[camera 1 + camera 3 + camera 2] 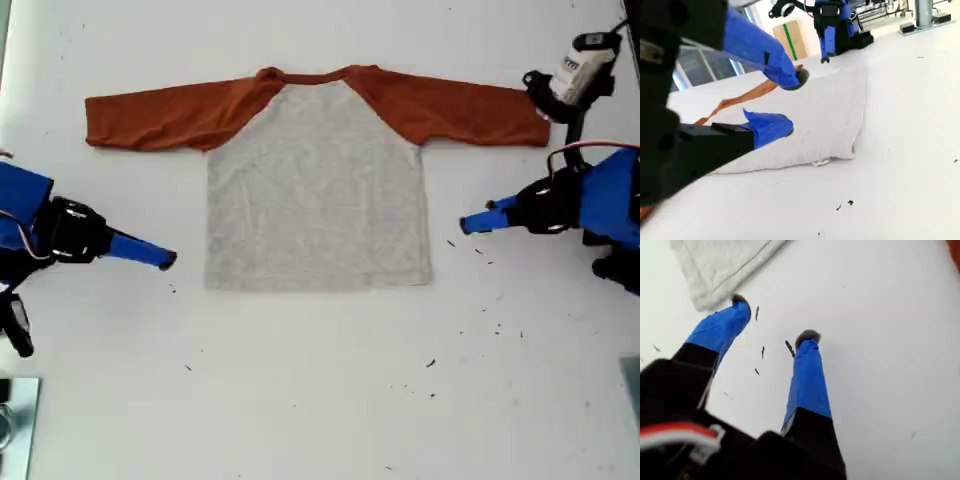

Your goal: Fold t shirt

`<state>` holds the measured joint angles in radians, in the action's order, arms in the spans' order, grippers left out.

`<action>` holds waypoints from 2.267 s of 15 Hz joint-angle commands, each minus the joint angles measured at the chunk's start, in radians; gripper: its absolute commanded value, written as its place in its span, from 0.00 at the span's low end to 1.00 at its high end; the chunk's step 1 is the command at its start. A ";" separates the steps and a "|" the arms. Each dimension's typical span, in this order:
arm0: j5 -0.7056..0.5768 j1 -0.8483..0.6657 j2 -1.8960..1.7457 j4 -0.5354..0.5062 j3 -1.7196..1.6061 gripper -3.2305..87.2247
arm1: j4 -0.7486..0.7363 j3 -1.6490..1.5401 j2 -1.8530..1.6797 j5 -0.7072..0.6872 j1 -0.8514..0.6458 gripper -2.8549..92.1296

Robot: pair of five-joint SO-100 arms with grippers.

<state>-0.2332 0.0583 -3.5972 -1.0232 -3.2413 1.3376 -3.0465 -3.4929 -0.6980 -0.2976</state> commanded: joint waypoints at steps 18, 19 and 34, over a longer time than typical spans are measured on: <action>0.095 0.028 -0.008 0.002 -0.009 0.03 | -0.067 0.795 1.109 -0.511 -1.020 0.37; 0.092 0.023 -0.008 0.002 -0.009 0.03 | -0.178 0.669 1.109 -0.525 -1.071 0.37; 0.094 0.012 0.002 0.002 -0.009 0.03 | -0.178 1.393 1.178 -0.117 -0.083 0.08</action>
<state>-0.1273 0.0874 -3.5972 -1.0201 -3.2413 1.2763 -1.8546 -2.3501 -0.9158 -0.7332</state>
